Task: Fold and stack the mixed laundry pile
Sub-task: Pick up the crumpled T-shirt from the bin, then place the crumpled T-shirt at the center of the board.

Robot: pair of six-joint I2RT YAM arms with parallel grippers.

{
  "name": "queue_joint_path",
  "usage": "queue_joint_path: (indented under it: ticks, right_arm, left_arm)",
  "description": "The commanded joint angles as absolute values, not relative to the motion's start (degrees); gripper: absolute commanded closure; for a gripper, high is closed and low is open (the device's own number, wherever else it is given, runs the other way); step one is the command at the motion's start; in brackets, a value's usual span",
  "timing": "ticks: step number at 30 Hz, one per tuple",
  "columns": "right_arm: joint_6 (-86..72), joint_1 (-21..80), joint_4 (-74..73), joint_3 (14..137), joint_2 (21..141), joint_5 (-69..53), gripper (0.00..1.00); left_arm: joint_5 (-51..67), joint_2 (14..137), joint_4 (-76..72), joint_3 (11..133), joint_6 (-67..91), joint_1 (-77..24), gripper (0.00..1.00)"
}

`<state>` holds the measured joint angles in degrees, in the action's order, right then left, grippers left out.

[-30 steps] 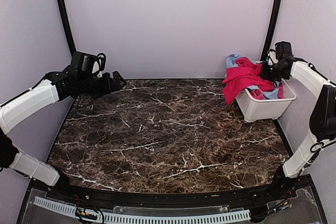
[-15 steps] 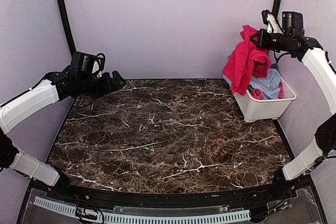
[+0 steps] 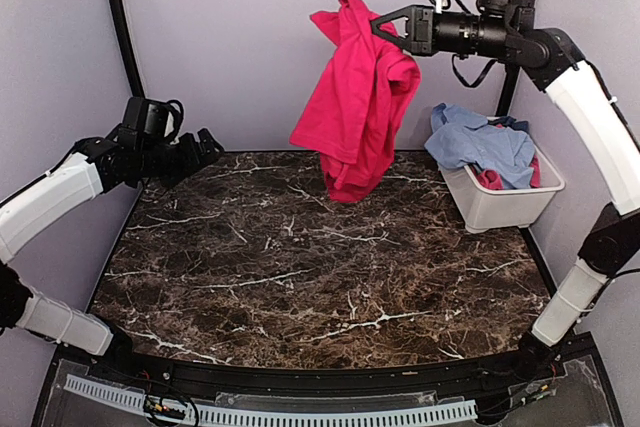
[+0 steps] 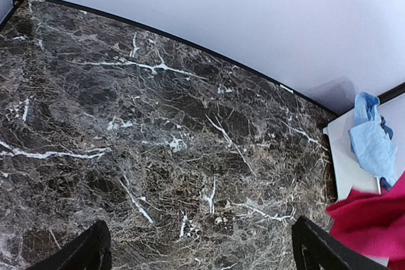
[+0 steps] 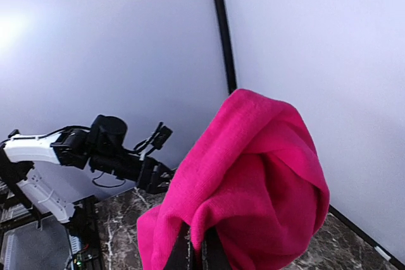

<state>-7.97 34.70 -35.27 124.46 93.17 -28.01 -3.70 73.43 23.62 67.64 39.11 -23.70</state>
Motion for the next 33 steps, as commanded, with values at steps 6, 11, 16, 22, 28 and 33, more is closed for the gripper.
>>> queue_joint_path:
  ticks: [6, 11, 16, 22, 28, 33]
  right_arm:
    - [-14.56, 41.57, -21.02, 118.22, 95.92, -39.59, 0.98]
    - [-14.37, 38.39, -18.41, 91.82, 90.83, -27.95, 0.29]
    - [-14.79, 33.97, -20.65, 75.47, 86.08, -15.91, 0.01]
    - [-13.68, 34.06, -23.71, 71.95, 83.24, -19.08, 0.03]
    - [-14.85, 40.1, -23.21, 68.67, 85.94, -24.8, 0.07]
    - [-15.05, 45.26, -21.49, 67.78, 92.16, -26.53, 0.1]
  left_arm:
    - [-4.93, 65.97, 25.0, 64.8, 42.55, -17.65, 0.01]
    - [-3.38, 65.02, 26.86, 64.46, 40.24, -16.8, 0.01]
    - [3.65, 65.33, 24.29, 61.76, 37.85, -16.81, 0.01]
    - [11.51, 69.22, 21.24, 60.17, 32.41, -20.01, 0.01]
    - [14.12, 77.1, 22.71, 60.22, 27.96, -27.8, 0.11]
    - [16.93, 80.17, 20.18, 55.53, 29.95, -30.13, 0.24]
